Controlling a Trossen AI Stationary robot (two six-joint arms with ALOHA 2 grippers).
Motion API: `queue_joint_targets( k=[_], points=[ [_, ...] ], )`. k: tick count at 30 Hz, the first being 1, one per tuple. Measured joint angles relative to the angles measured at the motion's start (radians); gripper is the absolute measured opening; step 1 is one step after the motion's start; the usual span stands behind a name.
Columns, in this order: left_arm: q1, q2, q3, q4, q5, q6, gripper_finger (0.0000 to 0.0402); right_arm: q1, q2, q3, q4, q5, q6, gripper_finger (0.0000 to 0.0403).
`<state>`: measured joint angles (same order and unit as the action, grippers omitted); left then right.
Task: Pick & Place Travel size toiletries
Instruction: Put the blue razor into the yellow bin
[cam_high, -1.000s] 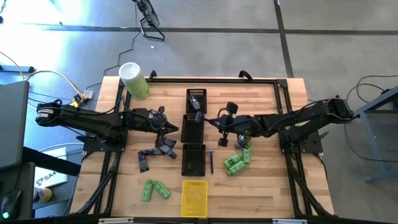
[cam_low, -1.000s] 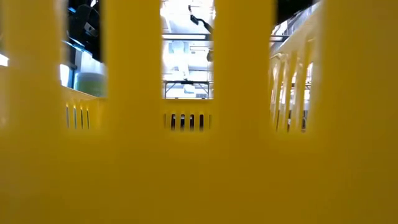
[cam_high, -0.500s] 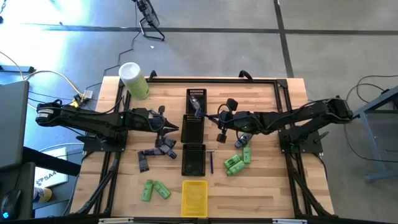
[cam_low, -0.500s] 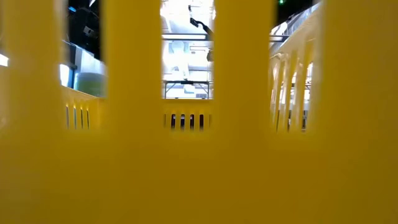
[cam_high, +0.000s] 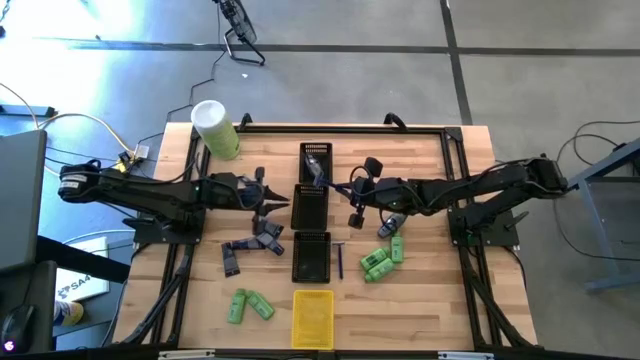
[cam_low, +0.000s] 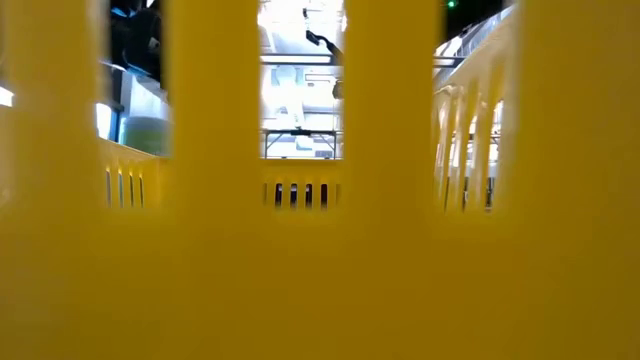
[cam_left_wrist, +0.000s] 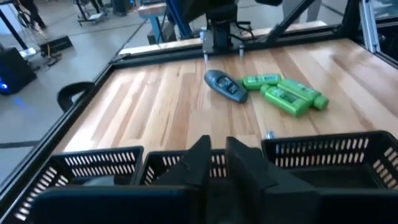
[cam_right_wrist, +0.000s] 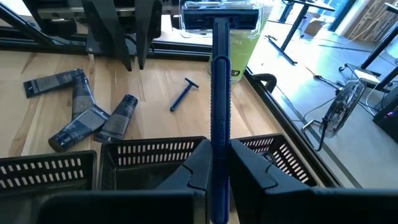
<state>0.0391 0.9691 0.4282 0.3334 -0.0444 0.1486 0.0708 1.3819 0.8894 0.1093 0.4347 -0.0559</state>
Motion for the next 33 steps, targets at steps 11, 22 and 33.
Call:
queue_joint_targets(
  k=[11, 22, 33],
  points=[
    [0.000, 0.104, 0.000, 0.171, 0.000, -0.022, 0.0211, 0.000, 0.000, 0.000, 0.000, 0.000, 0.002, 0.0030],
    [0.000, 0.124, 0.000, 0.302, 0.000, -0.040, 0.0270, 0.000, 0.001, 0.000, 0.051, -0.057, 0.003, 0.0030],
    [0.000, 0.222, 0.001, 0.460, -0.003, -0.182, 0.0251, 0.001, 0.001, 0.000, 0.090, -0.103, 0.010, 0.0030]
  ],
)
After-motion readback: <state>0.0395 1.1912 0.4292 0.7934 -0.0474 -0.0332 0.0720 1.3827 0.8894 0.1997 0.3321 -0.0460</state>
